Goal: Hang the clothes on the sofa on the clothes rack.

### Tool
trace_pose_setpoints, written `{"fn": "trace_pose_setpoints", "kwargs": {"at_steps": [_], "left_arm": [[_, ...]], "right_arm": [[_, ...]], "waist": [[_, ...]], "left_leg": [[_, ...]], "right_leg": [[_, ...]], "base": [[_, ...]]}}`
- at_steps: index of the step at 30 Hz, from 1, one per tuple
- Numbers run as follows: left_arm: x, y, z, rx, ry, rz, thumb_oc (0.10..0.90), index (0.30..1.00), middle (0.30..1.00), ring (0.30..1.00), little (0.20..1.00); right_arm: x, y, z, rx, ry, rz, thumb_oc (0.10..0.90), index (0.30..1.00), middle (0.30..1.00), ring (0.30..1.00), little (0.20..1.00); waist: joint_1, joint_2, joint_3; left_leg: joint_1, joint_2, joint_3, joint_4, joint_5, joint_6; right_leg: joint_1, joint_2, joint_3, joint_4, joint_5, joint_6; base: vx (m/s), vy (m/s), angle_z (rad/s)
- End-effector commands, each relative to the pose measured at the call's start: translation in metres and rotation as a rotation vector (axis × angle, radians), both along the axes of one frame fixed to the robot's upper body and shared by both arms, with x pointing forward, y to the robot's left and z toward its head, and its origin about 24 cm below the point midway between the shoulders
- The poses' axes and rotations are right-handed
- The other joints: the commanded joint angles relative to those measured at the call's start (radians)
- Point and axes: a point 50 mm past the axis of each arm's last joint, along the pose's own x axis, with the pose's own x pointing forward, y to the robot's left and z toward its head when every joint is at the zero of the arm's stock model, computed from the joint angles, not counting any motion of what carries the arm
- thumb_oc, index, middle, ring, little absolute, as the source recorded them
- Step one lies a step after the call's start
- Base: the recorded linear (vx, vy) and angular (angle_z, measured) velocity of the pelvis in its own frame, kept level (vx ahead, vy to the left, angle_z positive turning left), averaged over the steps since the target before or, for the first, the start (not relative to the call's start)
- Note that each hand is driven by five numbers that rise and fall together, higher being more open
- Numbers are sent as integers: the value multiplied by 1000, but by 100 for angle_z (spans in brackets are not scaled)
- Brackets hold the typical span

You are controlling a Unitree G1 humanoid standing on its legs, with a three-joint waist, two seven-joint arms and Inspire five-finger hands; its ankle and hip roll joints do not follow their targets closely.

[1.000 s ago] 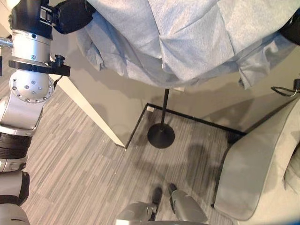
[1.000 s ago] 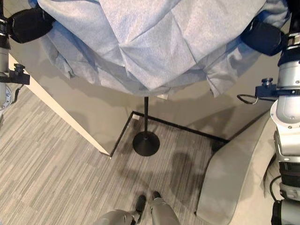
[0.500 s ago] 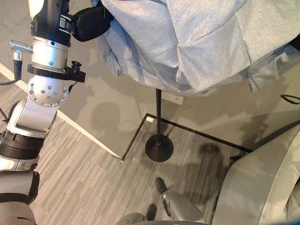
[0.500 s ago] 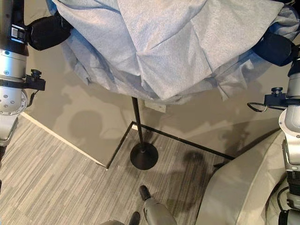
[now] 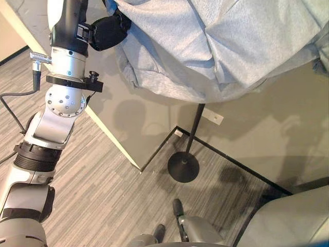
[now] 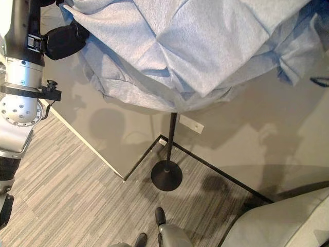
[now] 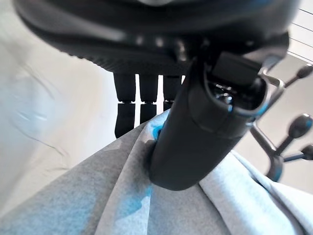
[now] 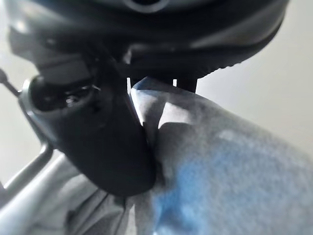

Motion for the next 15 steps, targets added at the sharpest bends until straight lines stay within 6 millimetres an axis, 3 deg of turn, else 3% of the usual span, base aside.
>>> {"fn": "trace_pose_setpoints", "kwargs": {"at_steps": [1, 8, 11, 15], "left_arm": [[1, 25, 30, -58, -90, 108, 400, 300, 300, 300, 300], [22, 14, 43, -23, -33, 119, 400, 300, 300, 300, 300], [29, 11, 42, -22, -4, 125, 400, 300, 300, 300, 300], [34, 13, 28, -43, 44, 130, 400, 300, 300, 300, 300]], "right_arm": [[-20, -41, 29, 165, -103, -154, 400, 300, 300, 300, 300], [19, -41, 34, 228, 19, -198, 400, 300, 300, 300, 300], [36, -36, 25, 230, 89, -201, 400, 300, 300, 300, 300], [57, -31, -9, 243, 193, -178, 400, 300, 300, 300, 300]], "waist": [[37, -99, -228], [23, -84, -223], [16, -67, -217], [10, -51, -202]], "left_leg": [[59, -3, 41, -74, -10, -33], [46, -7, 43, -74, -5, -30], [38, -9, 49, -74, -16, -24], [32, -11, 56, -74, -21, -14]], "right_leg": [[81, -33, 36, -113, -9, 88], [73, -31, 55, -113, -13, 88], [68, -30, 62, -113, -15, 87], [63, -28, 77, -113, -16, 86]], "base": [[53, -31, 2], [33, -23, 2], [15, -15, -5], [23, -11, -11]]}}
